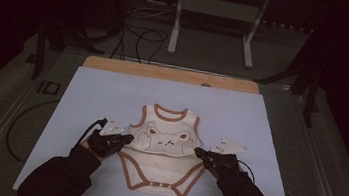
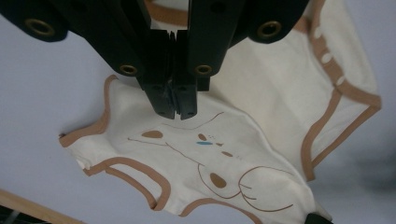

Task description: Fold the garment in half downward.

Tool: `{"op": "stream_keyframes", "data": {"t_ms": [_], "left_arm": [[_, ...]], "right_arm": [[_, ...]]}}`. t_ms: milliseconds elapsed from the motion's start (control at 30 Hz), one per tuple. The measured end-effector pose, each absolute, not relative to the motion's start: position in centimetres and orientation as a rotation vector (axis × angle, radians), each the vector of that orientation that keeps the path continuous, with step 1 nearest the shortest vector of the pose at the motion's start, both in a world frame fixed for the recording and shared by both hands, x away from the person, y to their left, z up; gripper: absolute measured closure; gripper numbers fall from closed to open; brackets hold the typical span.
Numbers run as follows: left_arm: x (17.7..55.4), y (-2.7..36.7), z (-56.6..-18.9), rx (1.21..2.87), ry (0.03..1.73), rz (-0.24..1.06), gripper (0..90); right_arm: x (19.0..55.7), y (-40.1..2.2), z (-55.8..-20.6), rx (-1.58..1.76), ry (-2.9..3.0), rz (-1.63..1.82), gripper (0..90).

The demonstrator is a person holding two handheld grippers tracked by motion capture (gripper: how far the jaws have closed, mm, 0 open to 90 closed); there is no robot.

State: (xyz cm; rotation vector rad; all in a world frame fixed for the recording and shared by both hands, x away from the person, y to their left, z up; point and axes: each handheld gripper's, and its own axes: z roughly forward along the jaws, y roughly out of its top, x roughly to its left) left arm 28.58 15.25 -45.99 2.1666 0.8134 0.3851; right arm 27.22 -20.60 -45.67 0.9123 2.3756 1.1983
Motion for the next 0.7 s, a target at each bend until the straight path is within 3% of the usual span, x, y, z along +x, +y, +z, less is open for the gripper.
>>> {"op": "stream_keyframes", "data": {"t_ms": [700], "left_arm": [[24.7,14.8,-46.7,2.192,0.812,0.369,89.2]], "right_arm": [[24.6,-21.4,-46.4,0.918,2.434,1.217,88.9]]}}
